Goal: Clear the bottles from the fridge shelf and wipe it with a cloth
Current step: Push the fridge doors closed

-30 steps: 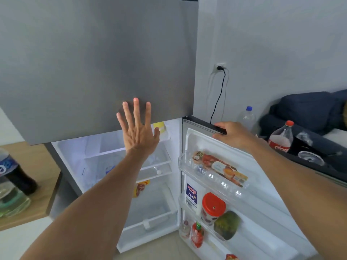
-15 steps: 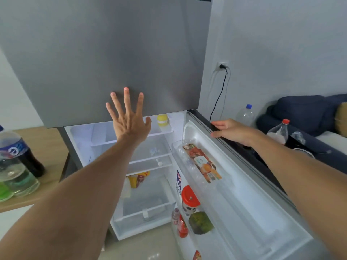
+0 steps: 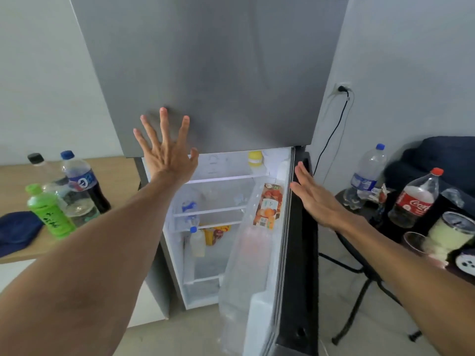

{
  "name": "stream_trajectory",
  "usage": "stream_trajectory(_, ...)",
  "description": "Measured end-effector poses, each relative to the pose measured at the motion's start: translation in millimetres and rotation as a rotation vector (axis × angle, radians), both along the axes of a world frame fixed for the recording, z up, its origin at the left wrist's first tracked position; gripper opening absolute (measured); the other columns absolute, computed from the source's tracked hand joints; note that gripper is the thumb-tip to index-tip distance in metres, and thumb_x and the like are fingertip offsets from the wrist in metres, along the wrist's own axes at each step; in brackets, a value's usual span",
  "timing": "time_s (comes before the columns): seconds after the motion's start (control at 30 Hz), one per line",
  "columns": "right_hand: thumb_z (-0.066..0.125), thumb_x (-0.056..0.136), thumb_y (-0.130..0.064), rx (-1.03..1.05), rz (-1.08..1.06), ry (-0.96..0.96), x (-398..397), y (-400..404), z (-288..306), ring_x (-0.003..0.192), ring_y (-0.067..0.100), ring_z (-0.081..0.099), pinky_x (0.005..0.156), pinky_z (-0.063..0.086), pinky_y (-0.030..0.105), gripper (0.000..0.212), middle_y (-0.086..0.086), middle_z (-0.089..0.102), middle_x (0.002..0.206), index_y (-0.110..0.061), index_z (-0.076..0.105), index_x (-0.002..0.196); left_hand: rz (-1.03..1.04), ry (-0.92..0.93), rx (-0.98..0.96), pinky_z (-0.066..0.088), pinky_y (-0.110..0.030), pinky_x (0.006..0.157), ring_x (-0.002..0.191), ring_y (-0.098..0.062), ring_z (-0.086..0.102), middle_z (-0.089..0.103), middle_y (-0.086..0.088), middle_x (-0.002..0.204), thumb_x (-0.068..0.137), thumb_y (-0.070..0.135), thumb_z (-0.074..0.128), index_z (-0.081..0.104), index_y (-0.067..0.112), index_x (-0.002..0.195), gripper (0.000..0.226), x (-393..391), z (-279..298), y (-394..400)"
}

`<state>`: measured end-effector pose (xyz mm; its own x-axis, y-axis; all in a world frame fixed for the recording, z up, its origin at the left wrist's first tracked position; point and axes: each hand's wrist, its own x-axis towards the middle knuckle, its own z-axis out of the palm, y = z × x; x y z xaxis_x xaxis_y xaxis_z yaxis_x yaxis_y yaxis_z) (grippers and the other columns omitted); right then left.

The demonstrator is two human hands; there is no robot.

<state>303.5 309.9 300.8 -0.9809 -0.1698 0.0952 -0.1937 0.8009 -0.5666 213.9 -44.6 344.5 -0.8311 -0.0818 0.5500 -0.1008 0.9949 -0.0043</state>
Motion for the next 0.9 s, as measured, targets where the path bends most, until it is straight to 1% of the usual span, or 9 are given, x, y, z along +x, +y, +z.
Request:
stream_trajectory(0.1, 0.014, 0.101, -0.061, -0.001, 0.039, 0.081, -2.9, -21.9, -14.3, 0.15, -0.002, -0.018, 0.126, -0.006, 0.038, 0.071, -0.017, -0.023, 0.164, -0.03, -0.016, 0.158, 0.003, 0.004, 0.015, 0.001, -0.067, 0.122, 0.154, -0.05, -0.012, -0.014, -0.011, 0.172, 0.095, 0.058, 0.044, 0.0, 0.041, 0.162, 0.082, 2.8, 2.1, -18.7)
stream_trajectory(0.17, 0.014, 0.102, -0.056, 0.004, 0.069, 0.119, -6.4, -32.5, -20.6, 0.149, -0.003, -0.022, 0.126, -0.007, 0.042, 0.071, -0.014, -0.027, 0.164, -0.026, -0.02, 0.157, -0.003, -0.003, 0.01, 0.001, -0.065, 0.123, 0.155, -0.048, -0.011, -0.012, -0.011, 0.172, 0.096, 0.058, 0.042, -0.003, 0.042, 0.162, 0.081, 3.3, 1.6, -32.8)
stream_trajectory(0.27, 0.015, 0.103, -0.051, 0.082, 0.119, 0.182, -10.3, -41.7, -27.0, 0.149, -0.001, -0.023, 0.126, -0.007, 0.041, 0.07, -0.011, -0.028, 0.164, -0.023, -0.021, 0.156, -0.024, -0.018, -0.017, 0.0, -0.063, 0.124, 0.155, -0.047, -0.011, -0.01, -0.011, 0.173, 0.097, 0.057, 0.04, -0.004, 0.042, 0.162, 0.08, 4.2, 1.1, -51.6)
stream_trajectory(0.37, 0.009, 0.103, -0.057, 0.247, 0.158, 0.266, -16.9, -47.2, -35.7, 0.151, 0.003, -0.023, 0.126, -0.006, 0.04, 0.072, -0.004, -0.029, 0.164, -0.019, -0.022, 0.156, -0.046, -0.001, -0.073, -0.005, -0.063, 0.124, 0.155, -0.05, -0.008, -0.003, -0.014, 0.173, 0.098, 0.058, 0.039, 0.003, 0.038, 0.163, 0.077, 4.4, 2.0, -58.5)
stream_trajectory(0.47, 0.005, 0.101, -0.064, 0.375, 0.19, 0.281, -31.2, -53.8, -36.5, 0.151, 0.008, -0.025, 0.126, -0.007, 0.038, 0.078, 0.001, -0.032, 0.163, -0.017, -0.022, 0.156, -0.079, 0.018, -0.082, -0.002, -0.064, 0.124, 0.155, -0.051, -0.004, 0.006, -0.019, 0.171, 0.099, 0.056, 0.037, 0.012, 0.034, 0.163, 0.072, 3.0, 6.0, -58.2)
stream_trajectory(0.57, 0.006, 0.101, -0.065, 0.465, 0.209, 0.295, -45.6, -63.6, -38.5, 0.151, 0.011, -0.026, 0.126, -0.007, 0.039, 0.079, 0.003, -0.033, 0.163, -0.015, -0.019, 0.157, -0.117, 0.035, -0.082, 0.002, -0.066, 0.123, 0.155, -0.05, 0.0, 0.013, -0.019, 0.17, 0.1, 0.052, 0.038, 0.02, 0.034, 0.162, 0.068, 4.0, 8.9, -63.8)
stream_trajectory(0.67, 0.004, 0.1, -0.067, 0.52, 0.166, 0.299, -59.5, -80.2, -42.3, 0.153, 0.017, -0.023, 0.126, -0.005, 0.044, 0.082, 0.007, -0.032, 0.163, -0.013, -0.02, 0.156, -0.146, 0.038, -0.093, 0.002, -0.065, 0.124, 0.155, -0.05, 0.0, 0.009, -0.016, 0.171, 0.1, 0.05, 0.04, 0.019, 0.033, 0.163, 0.068, 6.5, 5.0, -71.9)
stream_trajectory(0.77, 0.0, 0.097, -0.071, 0.559, 0.104, 0.279, -69.4, -99.5, -41.8, 0.153, 0.022, -0.023, 0.125, -0.007, 0.048, 0.086, 0.01, -0.031, 0.163, -0.01, -0.021, 0.156, -0.123, 0.016, -0.077, 0.0, -0.062, 0.125, 0.156, -0.047, -0.005, 0.001, -0.014, 0.173, 0.102, 0.052, 0.036, 0.012, 0.028, 0.165, 0.072, 7.2, -4.0, -72.9)
stream_trajectory(0.9, -0.001, 0.094, -0.074, 0.595, 0.045, 0.25, -84.2, -118.5, -41.8, 0.153, 0.025, -0.023, 0.123, -0.009, 0.053, 0.092, 0.01, -0.027, 0.164, -0.009, -0.02, 0.156, -0.081, -0.028, -0.022, 0.0, -0.06, 0.126, 0.156, -0.045, -0.007, -0.002, -0.016, 0.172, 0.103, 0.055, 0.029, 0.004, 0.027, 0.165, 0.073, 11.0, -22.7, -71.5)
